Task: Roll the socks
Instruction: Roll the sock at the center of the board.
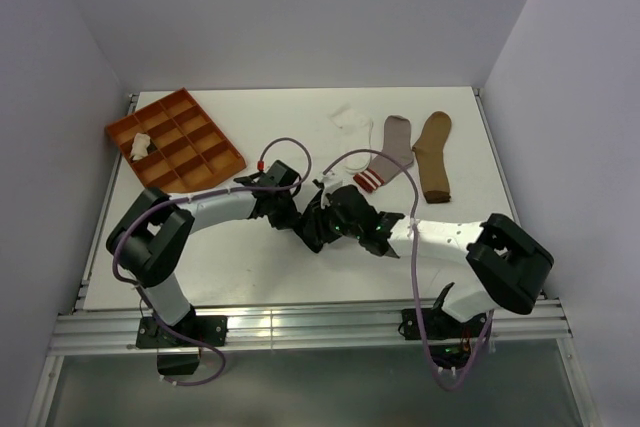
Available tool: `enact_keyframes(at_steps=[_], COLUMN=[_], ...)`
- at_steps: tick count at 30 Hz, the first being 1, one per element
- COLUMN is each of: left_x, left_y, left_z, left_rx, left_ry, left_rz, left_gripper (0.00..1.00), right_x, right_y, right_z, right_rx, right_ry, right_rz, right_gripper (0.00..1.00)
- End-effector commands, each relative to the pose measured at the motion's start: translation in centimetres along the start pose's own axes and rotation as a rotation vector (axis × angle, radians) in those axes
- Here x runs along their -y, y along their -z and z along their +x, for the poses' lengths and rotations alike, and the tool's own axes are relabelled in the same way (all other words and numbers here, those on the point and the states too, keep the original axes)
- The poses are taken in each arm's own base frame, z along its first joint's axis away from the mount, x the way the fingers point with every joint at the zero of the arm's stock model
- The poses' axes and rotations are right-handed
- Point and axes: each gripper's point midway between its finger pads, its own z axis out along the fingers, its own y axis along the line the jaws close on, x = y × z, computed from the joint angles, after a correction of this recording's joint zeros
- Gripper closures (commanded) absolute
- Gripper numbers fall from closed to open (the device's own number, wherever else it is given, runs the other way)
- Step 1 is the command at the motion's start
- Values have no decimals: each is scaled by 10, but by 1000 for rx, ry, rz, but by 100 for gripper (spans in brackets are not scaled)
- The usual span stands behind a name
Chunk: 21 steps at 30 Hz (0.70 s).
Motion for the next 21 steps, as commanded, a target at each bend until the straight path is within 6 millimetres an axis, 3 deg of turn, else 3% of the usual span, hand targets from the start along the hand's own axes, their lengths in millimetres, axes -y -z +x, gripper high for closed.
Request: enact_keyframes(at_steps=[1, 11, 21], left_x=[-37, -33, -31], left_y=[-3, -3, -4], left_z=[16, 15, 16], left_rx=[-56, -63, -68], left_ry=[-77, -87, -89], left_rz=[-151, -139, -132], left_gripper=[94, 95, 96], right_x=[4, -24, -8], right_y=[8, -14, -30], right_z=[-21, -4, 28], right_rx=[101, 51, -71], right_ry=[169, 318, 365], right_rz=[134, 148, 256], right_gripper=[55, 53, 53])
